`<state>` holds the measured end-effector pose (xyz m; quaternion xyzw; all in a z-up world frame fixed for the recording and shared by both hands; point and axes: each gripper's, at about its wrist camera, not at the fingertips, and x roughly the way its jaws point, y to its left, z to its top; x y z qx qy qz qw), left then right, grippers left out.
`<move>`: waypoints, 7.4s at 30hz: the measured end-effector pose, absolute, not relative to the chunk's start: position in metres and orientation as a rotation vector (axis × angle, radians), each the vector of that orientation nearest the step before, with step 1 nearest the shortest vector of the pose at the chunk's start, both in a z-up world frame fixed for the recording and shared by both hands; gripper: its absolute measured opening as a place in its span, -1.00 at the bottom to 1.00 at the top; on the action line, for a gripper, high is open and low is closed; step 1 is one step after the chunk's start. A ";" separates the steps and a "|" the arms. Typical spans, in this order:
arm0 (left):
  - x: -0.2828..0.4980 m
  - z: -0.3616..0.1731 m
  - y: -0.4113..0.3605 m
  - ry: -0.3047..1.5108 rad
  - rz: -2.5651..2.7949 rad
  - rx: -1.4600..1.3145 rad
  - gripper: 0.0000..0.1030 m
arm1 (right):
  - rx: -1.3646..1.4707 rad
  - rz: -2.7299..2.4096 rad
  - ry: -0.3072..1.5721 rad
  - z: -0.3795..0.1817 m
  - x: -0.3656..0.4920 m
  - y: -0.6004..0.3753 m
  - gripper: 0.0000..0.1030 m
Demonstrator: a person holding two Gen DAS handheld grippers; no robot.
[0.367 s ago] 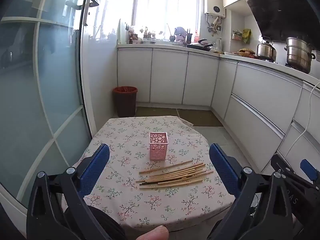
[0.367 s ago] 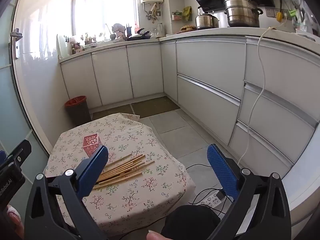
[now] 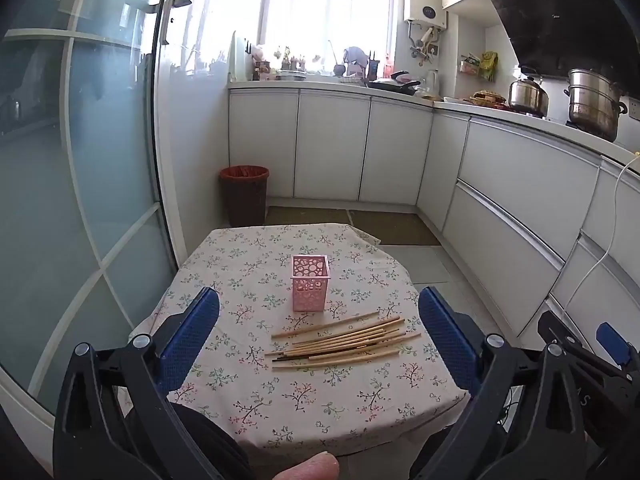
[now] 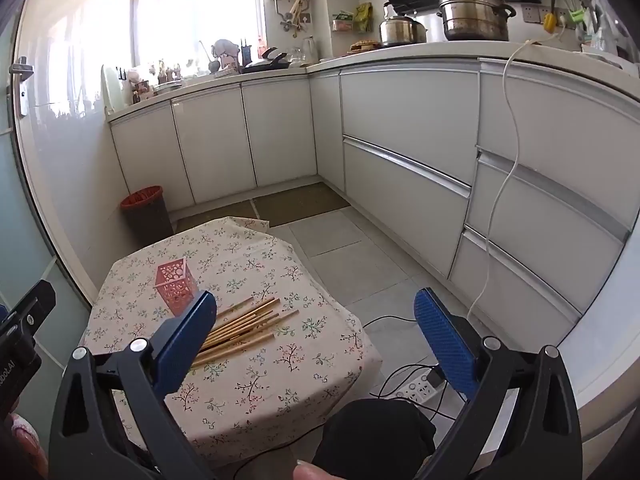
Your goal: Organize utensils
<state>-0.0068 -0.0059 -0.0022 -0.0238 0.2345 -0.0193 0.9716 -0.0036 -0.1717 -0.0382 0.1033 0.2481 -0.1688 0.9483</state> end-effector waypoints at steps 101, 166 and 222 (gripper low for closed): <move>0.174 -0.091 -0.125 0.855 -0.506 0.283 0.86 | 0.544 -0.396 0.732 -0.128 0.062 -0.295 0.87; 0.150 -0.040 0.077 0.592 -0.657 -0.001 -0.92 | 1.038 -0.506 1.243 -0.296 0.281 -0.196 -0.85; 0.333 -0.044 0.101 0.755 -0.316 -0.267 -0.56 | 0.375 0.080 0.928 -0.033 0.406 -0.092 -0.56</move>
